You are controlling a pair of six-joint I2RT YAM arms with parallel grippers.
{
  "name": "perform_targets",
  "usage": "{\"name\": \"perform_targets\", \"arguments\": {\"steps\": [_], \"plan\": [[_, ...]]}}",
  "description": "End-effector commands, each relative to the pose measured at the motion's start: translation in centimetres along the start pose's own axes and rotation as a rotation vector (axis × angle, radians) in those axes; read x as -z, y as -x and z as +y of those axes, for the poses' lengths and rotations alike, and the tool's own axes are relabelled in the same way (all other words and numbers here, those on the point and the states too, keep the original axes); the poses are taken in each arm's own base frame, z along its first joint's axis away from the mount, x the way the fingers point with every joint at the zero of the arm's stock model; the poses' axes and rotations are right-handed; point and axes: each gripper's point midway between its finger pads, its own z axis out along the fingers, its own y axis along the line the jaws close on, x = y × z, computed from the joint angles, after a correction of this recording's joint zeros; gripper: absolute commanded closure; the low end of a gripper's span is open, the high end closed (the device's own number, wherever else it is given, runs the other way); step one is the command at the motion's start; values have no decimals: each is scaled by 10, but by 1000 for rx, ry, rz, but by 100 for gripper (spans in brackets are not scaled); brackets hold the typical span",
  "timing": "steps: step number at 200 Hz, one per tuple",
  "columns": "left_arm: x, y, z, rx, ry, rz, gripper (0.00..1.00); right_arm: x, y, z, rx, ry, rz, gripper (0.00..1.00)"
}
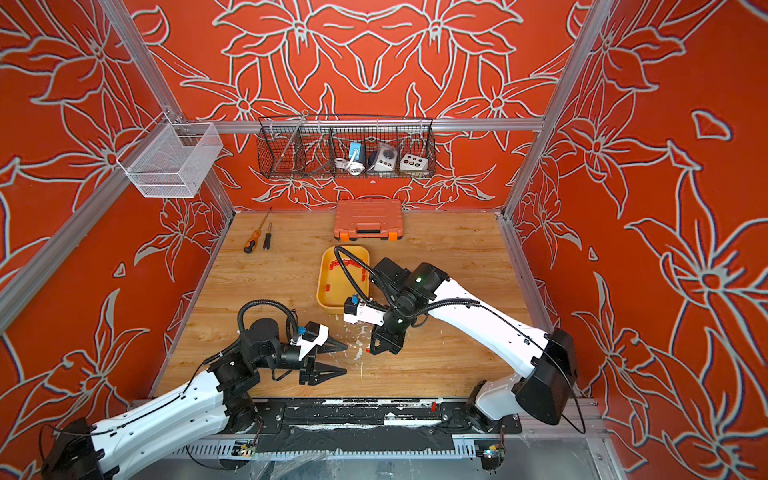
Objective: Cover the protruding screws with screw protection sleeves
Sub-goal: Pick up the screw protection sleeve from the center of the board.
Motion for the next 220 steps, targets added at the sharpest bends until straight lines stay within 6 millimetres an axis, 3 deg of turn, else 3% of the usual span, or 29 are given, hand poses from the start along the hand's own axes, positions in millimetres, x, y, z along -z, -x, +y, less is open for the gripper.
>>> {"name": "perform_targets", "arguments": {"steps": [1,100,119,220], "plan": [[-4,8,-8,-49,-45,-2,38,-4,4,9,80,33,4,100],[-15,18,4,-34,-30,4,38,-23,25,15,220,104,-106,100],[-15,21,3,-42,-33,0,41,-27,25,12,217,96,-97,100],[-16,20,-1,-50,-64,16,91,-22,27,11,239,45,-126,100]]}}
